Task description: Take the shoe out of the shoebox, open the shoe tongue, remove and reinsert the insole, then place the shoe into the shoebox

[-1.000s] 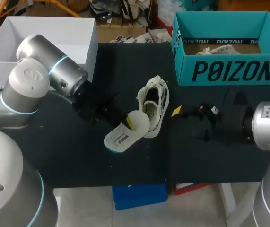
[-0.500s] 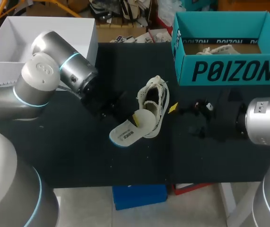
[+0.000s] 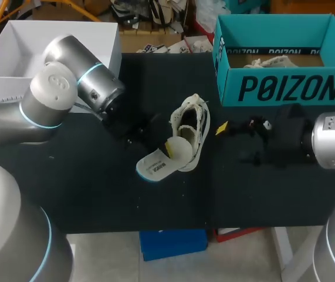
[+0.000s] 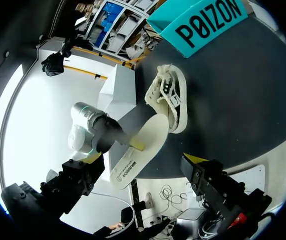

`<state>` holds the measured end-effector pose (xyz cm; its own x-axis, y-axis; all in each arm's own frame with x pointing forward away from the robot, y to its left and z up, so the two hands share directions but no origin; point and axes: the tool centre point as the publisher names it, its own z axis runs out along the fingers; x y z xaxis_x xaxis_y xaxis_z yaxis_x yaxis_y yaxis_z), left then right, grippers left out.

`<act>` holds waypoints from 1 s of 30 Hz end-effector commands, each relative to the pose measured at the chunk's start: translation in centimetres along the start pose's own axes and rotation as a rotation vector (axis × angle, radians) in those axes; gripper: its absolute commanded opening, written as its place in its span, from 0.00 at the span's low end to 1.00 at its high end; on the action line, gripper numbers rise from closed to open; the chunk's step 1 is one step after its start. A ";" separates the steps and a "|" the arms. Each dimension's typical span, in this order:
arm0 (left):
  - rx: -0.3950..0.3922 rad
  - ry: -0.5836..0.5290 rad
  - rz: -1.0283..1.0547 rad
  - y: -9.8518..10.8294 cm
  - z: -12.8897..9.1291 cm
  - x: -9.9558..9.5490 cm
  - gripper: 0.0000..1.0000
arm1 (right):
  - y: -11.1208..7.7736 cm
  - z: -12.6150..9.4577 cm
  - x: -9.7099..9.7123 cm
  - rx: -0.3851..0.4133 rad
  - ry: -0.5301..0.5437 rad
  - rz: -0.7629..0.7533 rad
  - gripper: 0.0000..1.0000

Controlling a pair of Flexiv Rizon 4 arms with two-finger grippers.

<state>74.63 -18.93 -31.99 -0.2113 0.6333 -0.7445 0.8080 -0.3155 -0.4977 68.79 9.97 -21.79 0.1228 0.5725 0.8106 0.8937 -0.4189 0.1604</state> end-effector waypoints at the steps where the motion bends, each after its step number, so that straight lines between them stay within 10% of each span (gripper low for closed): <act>1: 0.019 0.041 -0.015 1.6 0.3 -0.6 0.00 | 0.0 -2.1 -0.4 0.050 0.025 -0.002 1.00; 30: -0.062 0.184 -0.113 5.9 0.1 -0.5 0.00 | 0.0 -2.1 -0.4 0.050 0.025 -0.002 1.00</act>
<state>79.46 -21.09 -35.17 -0.2104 0.7746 -0.5965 0.8158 -0.1970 -0.5437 68.04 8.45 -20.99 0.1120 0.5560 0.8236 0.9141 -0.3827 0.1341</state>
